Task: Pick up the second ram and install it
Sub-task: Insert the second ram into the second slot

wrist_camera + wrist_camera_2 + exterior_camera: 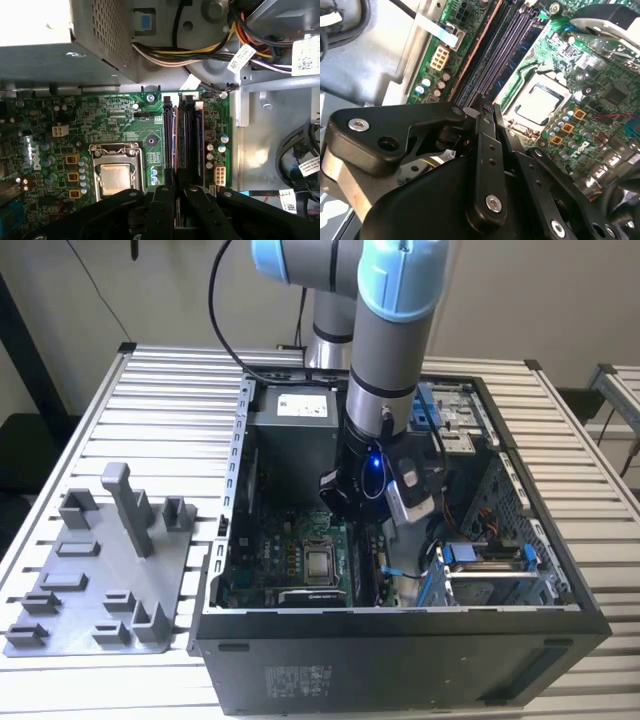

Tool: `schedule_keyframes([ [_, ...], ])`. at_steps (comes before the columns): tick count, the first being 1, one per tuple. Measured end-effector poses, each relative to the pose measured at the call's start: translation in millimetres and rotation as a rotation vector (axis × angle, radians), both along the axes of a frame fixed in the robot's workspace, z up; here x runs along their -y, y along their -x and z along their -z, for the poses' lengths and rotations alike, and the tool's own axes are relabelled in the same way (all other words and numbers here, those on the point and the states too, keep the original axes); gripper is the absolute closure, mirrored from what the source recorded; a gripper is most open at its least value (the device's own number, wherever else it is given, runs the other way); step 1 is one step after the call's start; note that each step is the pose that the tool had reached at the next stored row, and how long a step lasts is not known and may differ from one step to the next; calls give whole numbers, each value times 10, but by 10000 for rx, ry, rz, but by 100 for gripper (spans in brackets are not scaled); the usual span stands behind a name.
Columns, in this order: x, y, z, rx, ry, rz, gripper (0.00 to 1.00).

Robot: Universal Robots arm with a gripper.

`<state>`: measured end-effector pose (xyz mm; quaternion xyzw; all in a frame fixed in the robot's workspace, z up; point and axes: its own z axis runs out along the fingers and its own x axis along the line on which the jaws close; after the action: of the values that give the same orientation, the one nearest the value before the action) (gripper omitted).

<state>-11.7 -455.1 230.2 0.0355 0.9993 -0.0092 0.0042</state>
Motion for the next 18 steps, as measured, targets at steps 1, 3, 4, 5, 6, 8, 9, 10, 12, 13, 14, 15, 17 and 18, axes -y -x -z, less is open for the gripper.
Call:
schedule_keyframes([
  [1, 0, 1, 7, 0, 0, 1, 86],
  [3, 6, 1, 8, 0, 1, 0, 86],
  [4, 15, 1, 9, 0, 0, 0, 86],
  [5, 22, 1, 9, 0, 0, 1, 86],
  [6, 25, 1, 11, 0, -1, 2, 86],
  [8, 25, -4, 15, 0, 1, 1, 86],
  [9, 25, -8, 16, -1, 1, 0, 86],
  [10, 26, -10, 17, 0, 1, 0, 86],
  [12, 27, -10, 21, 0, -1, 1, 86],
  [13, 27, -12, 22, 0, 0, 1, 86],
  [14, 28, -13, 25, 0, 0, 0, 86],
  [15, 29, -13, 28, 0, -2, 1, 86],
  [17, 33, -14, 31, 0, 0, 0, 86],
  [18, 36, -15, 32, 0, 0, 0, 86],
])
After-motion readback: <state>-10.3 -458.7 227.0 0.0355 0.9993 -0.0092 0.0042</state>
